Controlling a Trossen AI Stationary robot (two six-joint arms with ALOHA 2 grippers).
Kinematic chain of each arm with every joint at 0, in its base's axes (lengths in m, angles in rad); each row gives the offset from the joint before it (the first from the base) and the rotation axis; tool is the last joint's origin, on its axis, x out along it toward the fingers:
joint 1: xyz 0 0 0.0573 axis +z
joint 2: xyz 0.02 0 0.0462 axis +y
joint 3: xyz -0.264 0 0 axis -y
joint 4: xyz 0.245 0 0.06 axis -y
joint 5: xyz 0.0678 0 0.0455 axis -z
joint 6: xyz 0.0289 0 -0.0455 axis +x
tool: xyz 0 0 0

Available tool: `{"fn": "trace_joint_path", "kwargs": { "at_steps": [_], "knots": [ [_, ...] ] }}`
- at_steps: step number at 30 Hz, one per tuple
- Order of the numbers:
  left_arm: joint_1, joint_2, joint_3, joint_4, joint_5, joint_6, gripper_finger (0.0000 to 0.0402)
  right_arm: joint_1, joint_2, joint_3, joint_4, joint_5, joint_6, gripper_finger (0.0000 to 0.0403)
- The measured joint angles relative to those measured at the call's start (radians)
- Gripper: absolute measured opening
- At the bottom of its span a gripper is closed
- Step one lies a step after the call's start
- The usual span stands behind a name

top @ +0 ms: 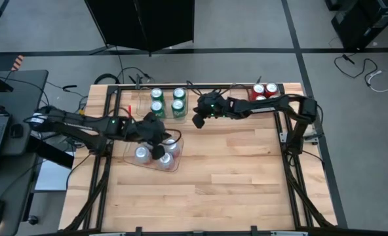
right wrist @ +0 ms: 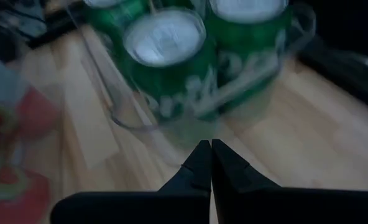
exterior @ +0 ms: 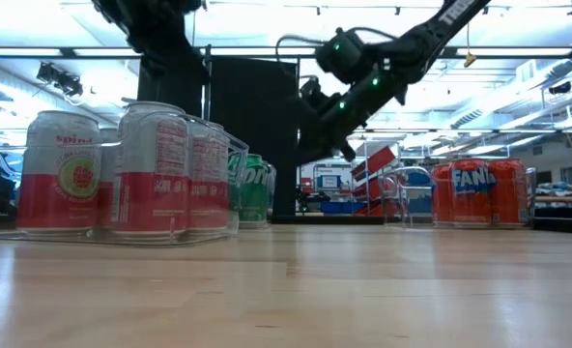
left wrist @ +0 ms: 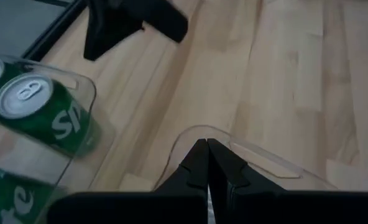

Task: Sort soda cans
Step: Adjust the top left transparent bin

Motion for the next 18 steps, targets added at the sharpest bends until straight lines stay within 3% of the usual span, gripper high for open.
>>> {"fn": "trace_joint_path", "kwargs": {
  "at_steps": [10, 15, 18],
  "knots": [
    [0.138, 0.035, 0.000, 0.117, 0.068, 0.088, 0.0000, 0.013, 0.159, 0.021, 0.216, -0.026, 0.022, 0.0000],
    [0.196, 0.109, 0.000, 0.220, 0.128, 0.130, 0.0000, 0.026, 0.135, 0.030, 0.160, -0.031, -0.015, 0.0000],
    [0.229, 0.166, 0.000, 0.282, 0.138, 0.133, 0.0000, 0.026, 0.049, 0.031, 0.008, -0.002, -0.055, 0.0000]
  ]
}}
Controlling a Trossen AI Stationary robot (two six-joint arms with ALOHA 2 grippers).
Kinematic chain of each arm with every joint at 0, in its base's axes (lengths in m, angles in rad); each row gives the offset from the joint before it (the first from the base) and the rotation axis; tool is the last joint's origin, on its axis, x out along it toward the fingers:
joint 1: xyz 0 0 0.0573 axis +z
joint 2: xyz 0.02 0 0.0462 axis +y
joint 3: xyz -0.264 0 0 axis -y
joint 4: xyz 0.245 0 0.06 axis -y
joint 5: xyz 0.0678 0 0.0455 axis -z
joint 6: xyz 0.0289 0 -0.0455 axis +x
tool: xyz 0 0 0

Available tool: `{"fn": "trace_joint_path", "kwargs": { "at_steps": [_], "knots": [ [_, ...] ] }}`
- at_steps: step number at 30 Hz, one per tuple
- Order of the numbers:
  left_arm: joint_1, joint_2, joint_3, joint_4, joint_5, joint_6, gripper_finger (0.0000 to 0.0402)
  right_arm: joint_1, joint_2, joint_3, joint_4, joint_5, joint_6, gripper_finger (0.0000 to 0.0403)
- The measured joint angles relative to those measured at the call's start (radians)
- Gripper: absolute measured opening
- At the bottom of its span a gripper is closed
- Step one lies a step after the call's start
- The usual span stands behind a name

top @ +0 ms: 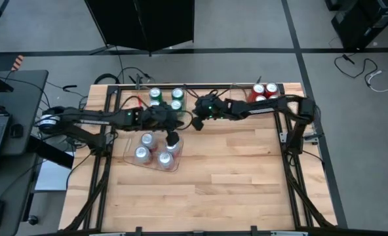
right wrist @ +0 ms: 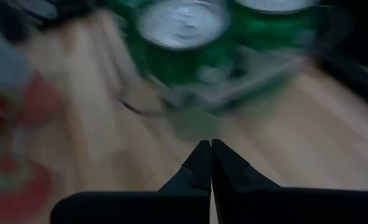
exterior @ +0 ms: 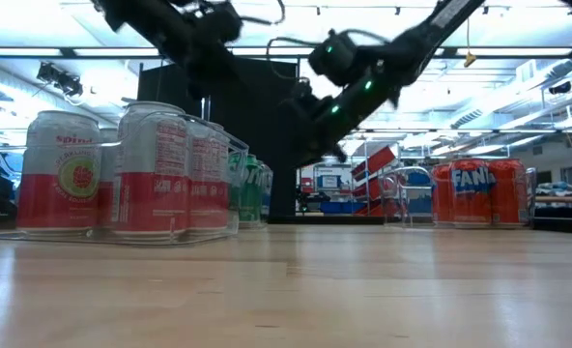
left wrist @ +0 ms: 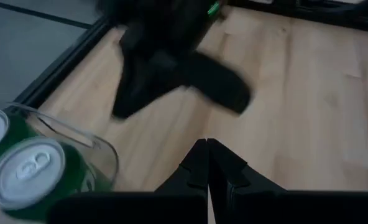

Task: Sort soda cans
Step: Adjust the top left transparent bin

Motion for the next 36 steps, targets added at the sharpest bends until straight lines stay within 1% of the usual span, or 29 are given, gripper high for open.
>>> {"fn": "trace_joint_path", "kwargs": {
  "at_steps": [1, 4, 6, 9, 13, 16, 20, 24, 31, 34, 36],
  "knots": [
    [0.013, 0.014, 0.000, 0.020, 0.000, 0.004, 0.0000, 0.000, -0.034, 0.000, -0.072, 0.033, -0.011, 0.0000],
    [0.040, 0.063, 0.000, 0.097, 0.019, 0.016, 0.0000, 0.000, -0.146, -0.008, -0.277, 0.177, -0.034, 0.0000],
    [0.055, 0.099, 0.000, 0.146, 0.068, 0.017, 0.0000, -0.006, -0.242, -0.053, -0.321, 0.245, -0.052, 0.0000],
    [0.074, 0.152, 0.000, 0.241, 0.110, 0.016, 0.0000, -0.032, -0.406, -0.190, -0.290, 0.264, -0.021, 0.0000],
    [0.112, 0.232, 0.000, 0.347, 0.108, -0.008, 0.0000, -0.039, -0.618, -0.425, -0.125, 0.283, 0.057, 0.0000],
    [0.145, 0.304, 0.036, 0.356, 0.102, -0.007, 0.0000, -0.006, -0.736, -0.564, -0.056, 0.306, 0.096, 0.0000],
    [0.193, 0.407, 0.128, 0.313, 0.097, 0.015, 0.0000, 0.031, -0.848, -0.672, -0.024, 0.358, 0.138, 0.0000],
    [0.236, 0.503, 0.284, 0.138, 0.058, 0.102, 0.0000, 0.063, -0.904, -0.717, -0.026, 0.372, 0.154, 0.0000],
    [0.294, 0.637, 0.635, -0.384, -0.009, 0.301, 0.0000, 0.100, -0.918, -0.732, -0.023, 0.375, 0.157, 0.0000],
    [0.314, 0.677, 0.746, -0.532, -0.030, 0.387, 0.0000, 0.108, -0.918, -0.732, -0.017, 0.375, 0.156, 0.0000],
    [0.329, 0.699, 0.799, -0.587, -0.034, 0.420, 0.0000, 0.111, -0.918, -0.732, -0.014, 0.375, 0.155, 0.0000]
  ]
}}
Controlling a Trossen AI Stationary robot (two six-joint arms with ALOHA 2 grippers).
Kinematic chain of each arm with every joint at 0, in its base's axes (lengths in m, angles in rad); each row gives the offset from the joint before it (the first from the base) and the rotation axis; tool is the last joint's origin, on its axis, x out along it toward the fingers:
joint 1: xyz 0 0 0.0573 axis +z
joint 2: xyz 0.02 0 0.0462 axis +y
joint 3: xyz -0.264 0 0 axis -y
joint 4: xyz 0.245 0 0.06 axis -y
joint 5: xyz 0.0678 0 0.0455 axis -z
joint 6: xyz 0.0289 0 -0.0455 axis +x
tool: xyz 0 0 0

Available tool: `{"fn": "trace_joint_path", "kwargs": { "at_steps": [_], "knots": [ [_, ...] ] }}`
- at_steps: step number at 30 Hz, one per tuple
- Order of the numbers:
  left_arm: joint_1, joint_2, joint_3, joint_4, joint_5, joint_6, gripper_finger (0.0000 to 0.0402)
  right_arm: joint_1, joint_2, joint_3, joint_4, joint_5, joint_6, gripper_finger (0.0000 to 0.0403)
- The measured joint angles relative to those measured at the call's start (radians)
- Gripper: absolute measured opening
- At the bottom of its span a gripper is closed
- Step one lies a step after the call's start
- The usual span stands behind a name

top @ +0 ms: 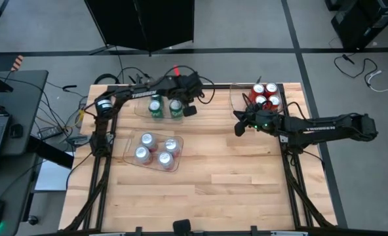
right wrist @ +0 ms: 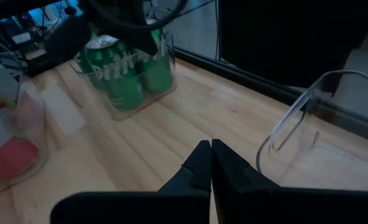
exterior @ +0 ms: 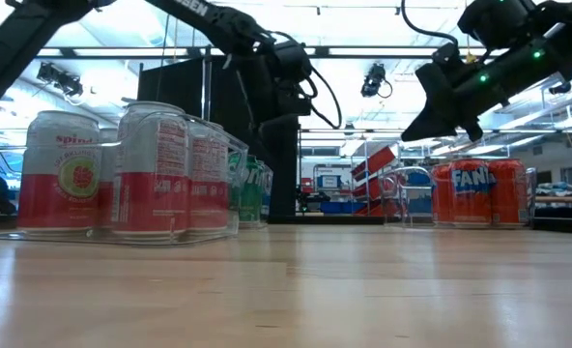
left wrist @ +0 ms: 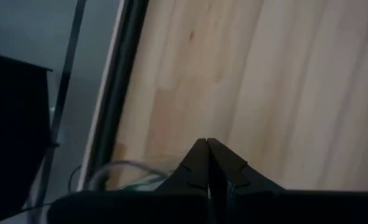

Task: Sort soda cans
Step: Adjust the top left transparent bin

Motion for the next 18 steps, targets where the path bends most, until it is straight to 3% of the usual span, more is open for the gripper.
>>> {"fn": "trace_joint_path", "kwargs": {
  "at_steps": [5, 18],
  "knots": [
    [0.014, 0.048, 0.049, -0.078, -0.003, 0.028, 0.0000, 0.004, 0.000, 0.000, 0.010, 0.000, 0.000, 0.0000],
    [0.028, 0.070, 0.039, -0.138, -0.050, 0.044, 0.0000, 0.031, 0.000, 0.001, 0.025, -0.001, 0.025, 0.0000]
  ]
}}
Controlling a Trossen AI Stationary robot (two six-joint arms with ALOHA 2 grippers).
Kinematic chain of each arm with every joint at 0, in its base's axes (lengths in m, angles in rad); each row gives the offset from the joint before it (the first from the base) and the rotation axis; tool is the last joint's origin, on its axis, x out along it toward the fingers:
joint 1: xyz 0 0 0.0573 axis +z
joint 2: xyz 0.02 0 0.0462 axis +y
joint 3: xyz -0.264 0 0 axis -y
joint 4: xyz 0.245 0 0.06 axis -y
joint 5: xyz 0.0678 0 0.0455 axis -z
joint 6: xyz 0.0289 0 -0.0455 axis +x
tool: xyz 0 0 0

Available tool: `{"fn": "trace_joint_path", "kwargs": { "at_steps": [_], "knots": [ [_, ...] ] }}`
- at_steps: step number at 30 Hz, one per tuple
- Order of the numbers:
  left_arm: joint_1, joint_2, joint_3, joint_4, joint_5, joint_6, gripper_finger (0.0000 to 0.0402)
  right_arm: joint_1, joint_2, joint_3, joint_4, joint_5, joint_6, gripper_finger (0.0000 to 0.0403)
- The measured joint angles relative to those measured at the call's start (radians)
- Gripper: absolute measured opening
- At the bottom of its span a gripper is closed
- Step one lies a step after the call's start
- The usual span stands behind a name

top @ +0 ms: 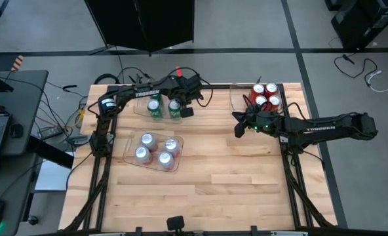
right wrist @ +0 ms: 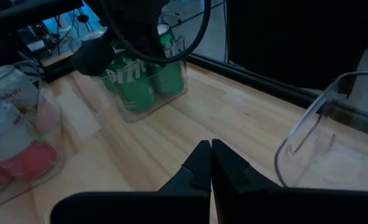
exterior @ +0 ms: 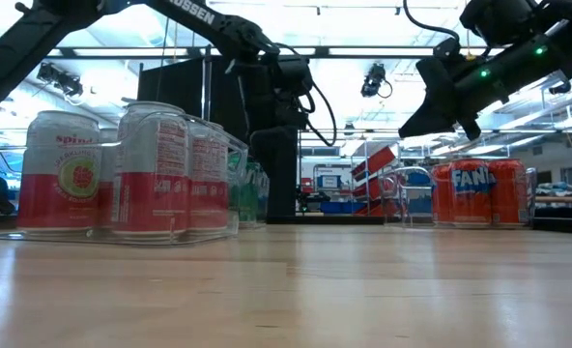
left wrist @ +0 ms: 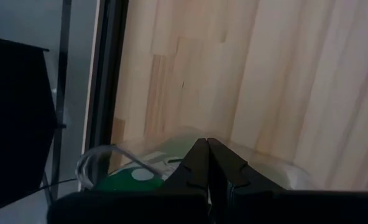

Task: Sort soda cans
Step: Adjust the top left transparent bin

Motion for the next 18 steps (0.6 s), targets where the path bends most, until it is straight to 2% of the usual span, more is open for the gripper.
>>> {"fn": "trace_joint_path", "kwargs": {
  "at_steps": [7, 11, 18],
  "knots": [
    [0.002, 0.001, -0.007, -0.035, -0.045, -0.004, 0.0000, 0.024, 0.000, 0.000, -0.001, 0.000, 0.007, 0.0000],
    [0.015, 0.003, -0.012, -0.065, -0.104, -0.008, 0.0000, 0.031, 0.000, 0.000, -0.005, 0.000, 0.009, 0.0000],
    [0.078, 0.009, -0.016, -0.001, -0.128, -0.095, 0.0000, 0.038, 0.001, 0.000, -0.004, 0.000, 0.011, 0.0000]
  ]
}}
